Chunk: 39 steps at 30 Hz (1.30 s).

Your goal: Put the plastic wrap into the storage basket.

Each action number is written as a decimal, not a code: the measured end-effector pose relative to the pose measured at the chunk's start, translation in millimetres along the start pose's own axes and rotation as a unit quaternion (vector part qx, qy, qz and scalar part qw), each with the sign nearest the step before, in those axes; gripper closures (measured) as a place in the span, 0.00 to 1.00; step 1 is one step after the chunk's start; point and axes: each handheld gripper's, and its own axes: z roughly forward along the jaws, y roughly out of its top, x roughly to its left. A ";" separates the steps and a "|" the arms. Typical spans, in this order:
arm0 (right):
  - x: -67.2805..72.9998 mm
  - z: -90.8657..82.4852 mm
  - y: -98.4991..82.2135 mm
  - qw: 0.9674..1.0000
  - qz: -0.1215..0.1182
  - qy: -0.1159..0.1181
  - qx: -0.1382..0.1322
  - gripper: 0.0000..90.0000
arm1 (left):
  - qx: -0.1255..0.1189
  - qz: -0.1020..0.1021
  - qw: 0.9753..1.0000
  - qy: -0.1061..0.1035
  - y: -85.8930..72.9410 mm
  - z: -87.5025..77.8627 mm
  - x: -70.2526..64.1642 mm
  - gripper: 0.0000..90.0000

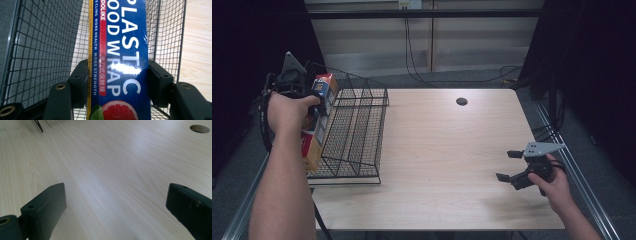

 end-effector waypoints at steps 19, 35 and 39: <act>0.9 0.5 0.2 1.000 -0.001 -0.006 0.000 0.03 | 0.005 -0.011 1.000 0.007 -2.0 11.0 10.9 0.48; 0.4 0.6 0.0 1.000 -0.002 -0.006 0.001 0.03 | 0.008 -0.008 1.000 0.013 5.0 23.7 5.3 0.47; 0.4 0.2 -0.4 1.000 -0.002 -0.007 0.001 0.03 | 0.009 -0.011 1.000 0.017 6.3 27.6 3.3 0.47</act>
